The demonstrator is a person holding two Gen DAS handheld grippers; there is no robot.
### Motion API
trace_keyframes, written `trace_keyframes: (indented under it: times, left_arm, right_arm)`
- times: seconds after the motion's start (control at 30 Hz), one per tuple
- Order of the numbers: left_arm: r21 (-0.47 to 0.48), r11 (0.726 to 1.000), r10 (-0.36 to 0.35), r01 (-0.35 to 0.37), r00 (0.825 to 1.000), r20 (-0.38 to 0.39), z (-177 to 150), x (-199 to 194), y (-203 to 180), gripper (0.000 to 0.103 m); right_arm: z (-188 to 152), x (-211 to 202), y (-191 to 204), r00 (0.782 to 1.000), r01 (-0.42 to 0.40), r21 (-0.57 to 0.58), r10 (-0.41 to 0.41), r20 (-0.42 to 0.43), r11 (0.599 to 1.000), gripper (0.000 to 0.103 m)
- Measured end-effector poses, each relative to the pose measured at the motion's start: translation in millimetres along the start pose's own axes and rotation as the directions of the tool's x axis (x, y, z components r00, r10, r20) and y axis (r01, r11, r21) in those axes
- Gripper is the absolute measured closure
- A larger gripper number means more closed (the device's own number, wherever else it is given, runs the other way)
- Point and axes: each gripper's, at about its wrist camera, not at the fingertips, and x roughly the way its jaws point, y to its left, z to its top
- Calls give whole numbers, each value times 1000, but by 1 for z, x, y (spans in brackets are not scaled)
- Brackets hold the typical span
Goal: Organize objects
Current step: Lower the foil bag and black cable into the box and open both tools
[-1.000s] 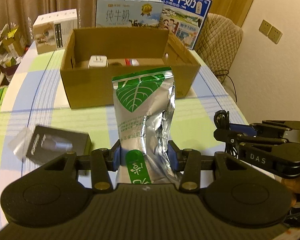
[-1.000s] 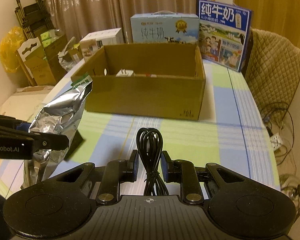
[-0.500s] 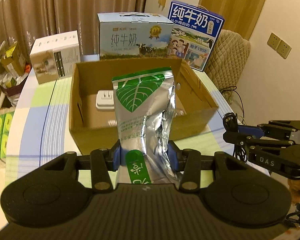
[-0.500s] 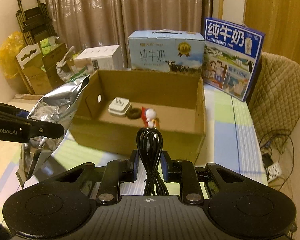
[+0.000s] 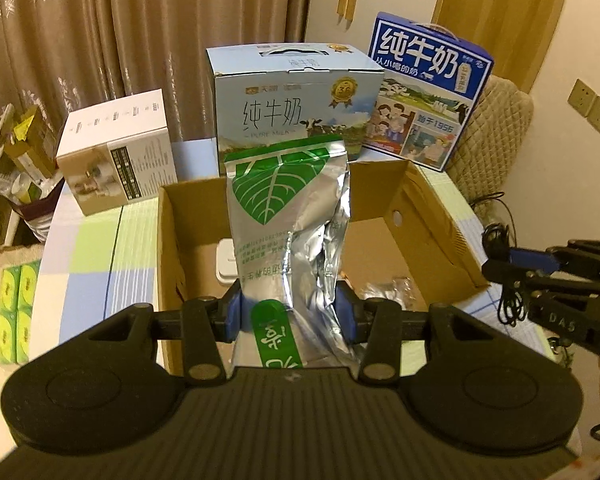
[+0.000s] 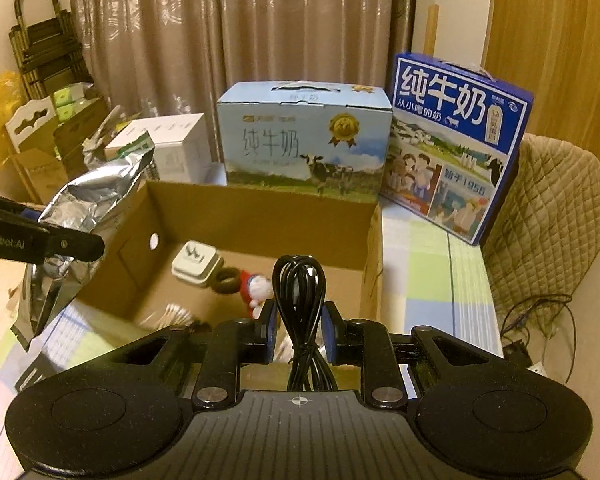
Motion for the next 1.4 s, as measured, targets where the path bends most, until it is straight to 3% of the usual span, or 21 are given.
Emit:
trace_keyframes:
  times: [0.7, 0.73, 0.8, 1.4]
  left_arm:
    - [15, 999, 28, -28, 1000, 5, 21, 50, 12, 59]
    - [10, 999, 31, -31, 999, 16, 22, 51, 13, 52]
    - [-12, 999, 42, -41, 998, 45, 22, 49, 16, 51]
    - [-10, 999, 41, -41, 999, 36, 7, 46, 23, 51]
  right_arm:
    - [11, 45, -9, 1000, -2, 28, 3, -9, 1000, 83]
    - [12, 45, -9, 1000, -2, 30, 3, -9, 1000, 83]
    - [11, 45, -10, 1000, -4, 32, 4, -7, 999, 83]
    - [13, 45, -12, 1000, -12, 62, 12, 1, 998, 83]
